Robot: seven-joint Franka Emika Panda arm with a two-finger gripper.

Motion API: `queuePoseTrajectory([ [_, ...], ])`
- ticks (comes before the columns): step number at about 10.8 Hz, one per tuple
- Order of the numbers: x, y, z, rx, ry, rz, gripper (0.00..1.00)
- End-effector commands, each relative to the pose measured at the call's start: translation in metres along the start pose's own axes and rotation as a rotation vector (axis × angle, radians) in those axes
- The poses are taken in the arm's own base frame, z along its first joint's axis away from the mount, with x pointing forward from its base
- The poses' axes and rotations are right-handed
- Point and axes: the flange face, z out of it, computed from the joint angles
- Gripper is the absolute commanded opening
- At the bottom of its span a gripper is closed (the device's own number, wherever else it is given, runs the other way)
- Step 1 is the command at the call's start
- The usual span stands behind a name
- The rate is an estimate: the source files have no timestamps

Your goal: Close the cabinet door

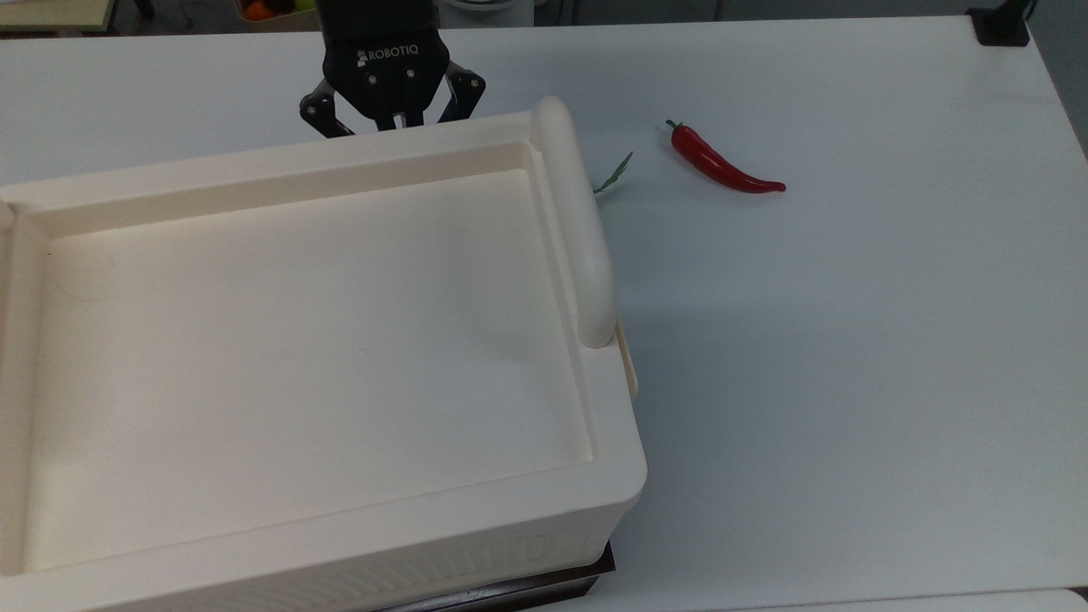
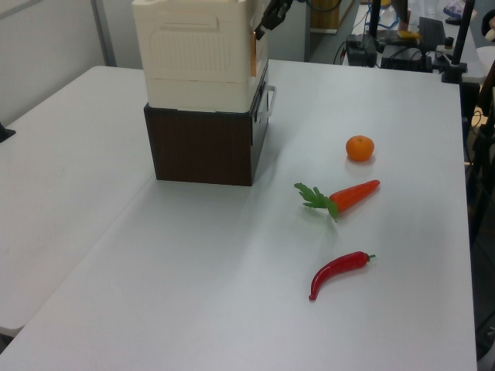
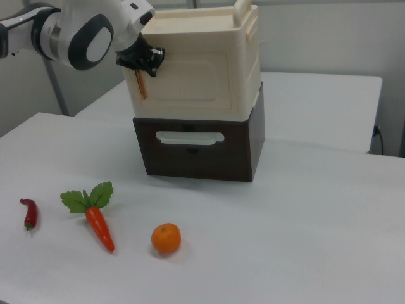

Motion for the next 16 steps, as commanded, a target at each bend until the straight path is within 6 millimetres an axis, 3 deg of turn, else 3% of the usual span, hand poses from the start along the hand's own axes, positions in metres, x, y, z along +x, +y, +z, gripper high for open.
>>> queuePoseTrajectory([
  [1, -0.007, 0.002, 0.004, 0.009, 0.005, 0.033, 0.0],
  [4, -0.028, 0.007, 0.002, 0.046, -0.068, 0.104, 0.0],
  [7, -0.062, 0.007, -0.02, 0.113, -0.353, 0.263, 0.0],
  [10, -0.094, -0.01, -0.02, 0.033, -0.594, 0.437, 0.0],
  [11, -0.108, -0.014, -0.019, 0.025, -0.623, 0.481, 0.1],
  [12, -0.12, -0.018, -0.019, 0.021, -0.645, 0.507, 0.43],
  [13, -0.124, -0.019, -0.022, 0.012, -0.651, 0.53, 0.99],
  [16, -0.127, -0.012, -0.039, -0.079, -0.683, 0.58, 1.0],
])
